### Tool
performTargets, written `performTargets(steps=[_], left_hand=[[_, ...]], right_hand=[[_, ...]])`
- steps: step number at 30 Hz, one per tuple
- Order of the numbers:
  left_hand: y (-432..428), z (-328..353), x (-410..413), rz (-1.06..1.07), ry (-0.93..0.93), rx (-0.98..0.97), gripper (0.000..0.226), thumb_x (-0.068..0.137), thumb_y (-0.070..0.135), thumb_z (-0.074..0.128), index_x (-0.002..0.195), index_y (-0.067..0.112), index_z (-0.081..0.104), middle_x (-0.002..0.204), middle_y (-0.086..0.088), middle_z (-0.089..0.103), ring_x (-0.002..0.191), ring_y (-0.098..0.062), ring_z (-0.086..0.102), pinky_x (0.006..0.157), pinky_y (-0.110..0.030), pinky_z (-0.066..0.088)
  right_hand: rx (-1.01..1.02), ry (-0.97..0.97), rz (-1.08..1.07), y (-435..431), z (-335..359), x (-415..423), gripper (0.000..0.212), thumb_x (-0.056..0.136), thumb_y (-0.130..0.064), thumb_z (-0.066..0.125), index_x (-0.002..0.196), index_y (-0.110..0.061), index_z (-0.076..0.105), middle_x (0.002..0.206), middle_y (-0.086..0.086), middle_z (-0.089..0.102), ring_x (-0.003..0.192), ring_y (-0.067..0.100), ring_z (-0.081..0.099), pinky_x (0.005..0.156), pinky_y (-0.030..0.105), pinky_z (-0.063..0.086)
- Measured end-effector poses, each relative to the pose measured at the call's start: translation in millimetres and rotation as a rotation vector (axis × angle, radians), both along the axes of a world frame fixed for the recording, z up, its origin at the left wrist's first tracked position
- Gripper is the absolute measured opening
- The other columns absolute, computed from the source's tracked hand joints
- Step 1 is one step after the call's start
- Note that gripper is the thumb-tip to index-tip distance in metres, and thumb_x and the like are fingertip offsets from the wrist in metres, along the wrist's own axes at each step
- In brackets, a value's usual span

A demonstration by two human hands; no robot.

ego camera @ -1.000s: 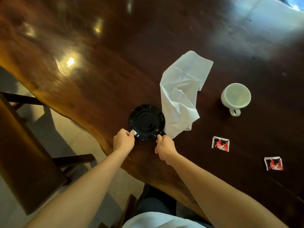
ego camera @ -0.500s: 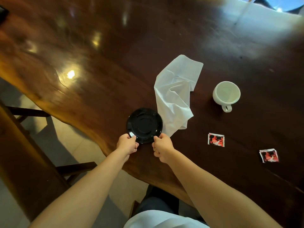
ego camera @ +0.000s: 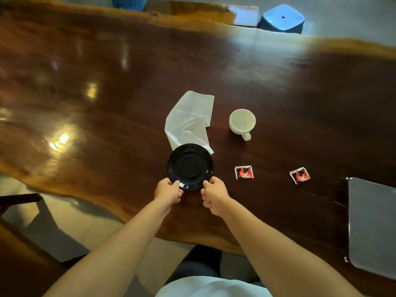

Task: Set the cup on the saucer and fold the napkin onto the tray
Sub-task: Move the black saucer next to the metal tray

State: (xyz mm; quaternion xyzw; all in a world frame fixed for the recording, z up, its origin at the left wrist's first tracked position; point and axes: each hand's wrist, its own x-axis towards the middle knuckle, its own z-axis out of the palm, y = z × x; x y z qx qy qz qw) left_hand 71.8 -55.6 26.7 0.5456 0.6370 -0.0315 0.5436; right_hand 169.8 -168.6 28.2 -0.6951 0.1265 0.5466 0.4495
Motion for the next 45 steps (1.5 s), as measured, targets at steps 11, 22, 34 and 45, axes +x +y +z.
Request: performTargets(steps=[11,22,34,45], left_hand=[[-82.0,14.5,80.0,-0.359,-0.09,-0.072,0.013,0.104,0.016,0.052,0.108,0.006,0.058,0.074,-0.011,0.058,0.059,-0.016,0.053,0.057,-0.026,0.046],[-202.6,5.0,149.3,-0.66,-0.059,-0.154,0.019,0.102,0.017,0.055,0.085,0.011,0.053,0.069,-0.011,0.06,0.059,-0.018,0.056,0.053,-0.029,0.046],[-307.6,-21.6,160.6,-0.601,0.046,-0.191,0.014,0.101,0.019,0.057,0.093,0.008,0.059,0.073,-0.011,0.063,0.064,-0.019,0.06,0.057,-0.03,0.05],[-342.6,-44.3,164.5,-0.48,0.103,-0.177,0.015,0.101,0.017,0.057,0.09,0.007,0.059,0.069,-0.01,0.064,0.062,-0.018,0.059,0.059,-0.031,0.05]], right_hand=[[-0.02,-0.059,-0.358,-111.8,29.1,35.4,0.012,0.106,-0.019,0.044,0.109,-0.013,0.054,0.07,0.005,0.045,0.048,0.011,0.027,0.041,0.026,0.024],[-0.076,-0.096,-0.691,-245.2,23.7,50.5,0.012,0.106,-0.019,0.044,0.095,-0.018,0.049,0.068,0.004,0.044,0.048,0.01,0.029,0.037,0.021,0.025],[-0.147,-0.022,-0.653,-348.5,16.8,72.2,0.019,0.107,-0.017,0.042,0.122,-0.01,0.05,0.07,0.004,0.045,0.049,0.009,0.03,0.041,0.021,0.027],[-0.162,0.047,-0.546,-378.9,-11.4,99.2,0.018,0.107,-0.016,0.04,0.117,-0.009,0.053,0.07,0.005,0.044,0.051,0.01,0.032,0.04,0.022,0.027]])
